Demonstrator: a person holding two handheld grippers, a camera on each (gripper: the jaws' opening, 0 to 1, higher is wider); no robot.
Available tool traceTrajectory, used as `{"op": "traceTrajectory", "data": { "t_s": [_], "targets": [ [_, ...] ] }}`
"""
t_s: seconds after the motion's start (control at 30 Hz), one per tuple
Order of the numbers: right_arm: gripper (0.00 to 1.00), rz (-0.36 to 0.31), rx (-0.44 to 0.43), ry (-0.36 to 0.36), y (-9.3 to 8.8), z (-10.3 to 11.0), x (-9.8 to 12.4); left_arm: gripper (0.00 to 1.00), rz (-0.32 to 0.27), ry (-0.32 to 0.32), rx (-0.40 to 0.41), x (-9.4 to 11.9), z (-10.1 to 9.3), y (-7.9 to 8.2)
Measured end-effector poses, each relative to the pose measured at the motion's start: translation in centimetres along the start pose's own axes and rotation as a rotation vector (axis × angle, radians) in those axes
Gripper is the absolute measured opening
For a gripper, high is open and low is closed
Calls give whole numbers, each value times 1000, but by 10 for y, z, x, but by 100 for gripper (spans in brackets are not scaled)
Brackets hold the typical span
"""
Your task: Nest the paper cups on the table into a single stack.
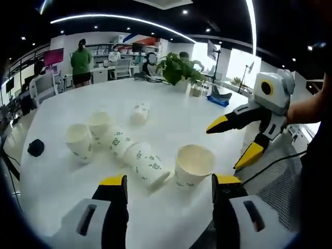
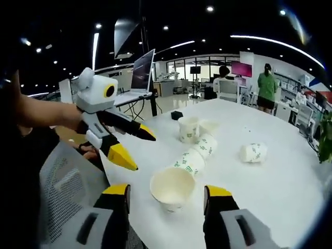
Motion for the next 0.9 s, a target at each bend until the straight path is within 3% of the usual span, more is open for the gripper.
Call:
{"op": "traceTrajectory", "data": {
  "t_s": [0.2,0.47,0.6,0.9],
  "targets": [
    [64,-21,-35,-35,-8,-4,10,60,-1,29,83,-8,15,2],
    [74,-32,-49,-59,-19,-6,21,56,9,61,116,-18,27,13],
    [81,-44,-59,-80,-23,-8,26,55,22,62,136,-25,28,18],
    [87,-55,-84,-111,-30,-12,34,52,80,62,163,-43,27,24]
  ]
}}
Point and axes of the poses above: the point that each gripper's makers call its tool centre point, and the gripper's own axes: x roughly backward along the fingers, z roughly to its left, y roughly out of its top, the point moved 8 cm from there along x, roughly backward along the fingers, and after that the axes turned 13 degrees about z, right-handed, at the moved point
